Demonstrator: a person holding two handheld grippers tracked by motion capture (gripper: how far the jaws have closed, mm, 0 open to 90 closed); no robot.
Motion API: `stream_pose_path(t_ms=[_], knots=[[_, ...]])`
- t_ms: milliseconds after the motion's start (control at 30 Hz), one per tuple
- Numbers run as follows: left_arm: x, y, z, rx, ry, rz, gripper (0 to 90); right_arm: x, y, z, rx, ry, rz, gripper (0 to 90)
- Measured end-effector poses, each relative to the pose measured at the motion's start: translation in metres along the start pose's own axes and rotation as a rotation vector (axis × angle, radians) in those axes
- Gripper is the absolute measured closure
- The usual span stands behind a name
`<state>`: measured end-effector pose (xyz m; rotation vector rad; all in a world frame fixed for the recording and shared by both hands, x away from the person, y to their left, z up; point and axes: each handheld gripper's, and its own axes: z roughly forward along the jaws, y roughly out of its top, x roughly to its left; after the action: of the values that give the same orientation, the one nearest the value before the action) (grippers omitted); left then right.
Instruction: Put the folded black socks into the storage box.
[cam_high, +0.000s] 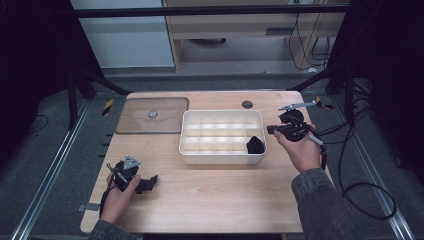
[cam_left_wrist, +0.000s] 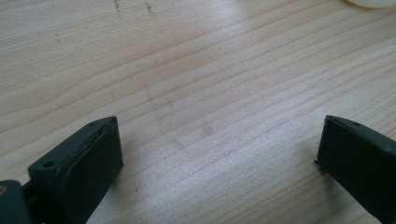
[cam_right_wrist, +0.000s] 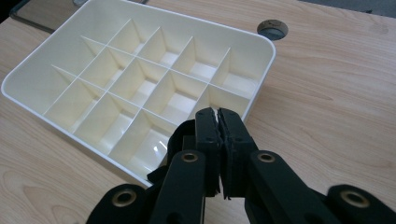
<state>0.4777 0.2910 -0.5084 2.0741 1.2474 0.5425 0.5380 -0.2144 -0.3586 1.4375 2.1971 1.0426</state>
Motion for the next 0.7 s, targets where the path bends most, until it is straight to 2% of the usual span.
stream_pose_path(t_ms=[167,300,400,500,633,700], knots=[[0.0000,0.0000,-0.0001,0.002,0.000,0.002,0.0,-0.0013,-0.0045,-0.0006,-0.006,0.002,0.001,81.8],[0.0001,0.0001,-0.0001,0.002,0.000,0.003,0.0,-0.0014,-0.0058,-0.0021,-0.018,0.001,0.004,71.4],[0.0002,0.0001,-0.0002,0.003,0.000,0.004,0.0,0.0002,-0.0060,-0.0047,-0.038,0.004,0.009,56.3],[0.0000,0.0001,0.0000,0.001,-0.001,0.003,0.0,0.0018,-0.0058,-0.0069,-0.054,-0.002,0.021,37.2],[-0.0003,0.0000,-0.0001,0.001,-0.002,0.004,0.0,0.0034,-0.0070,-0.0085,-0.072,-0.024,0.022,21.3],[-0.0007,-0.0001,0.0000,-0.001,-0.001,0.002,0.0,0.0043,-0.0079,-0.0086,-0.071,-0.025,0.017,16.5]])
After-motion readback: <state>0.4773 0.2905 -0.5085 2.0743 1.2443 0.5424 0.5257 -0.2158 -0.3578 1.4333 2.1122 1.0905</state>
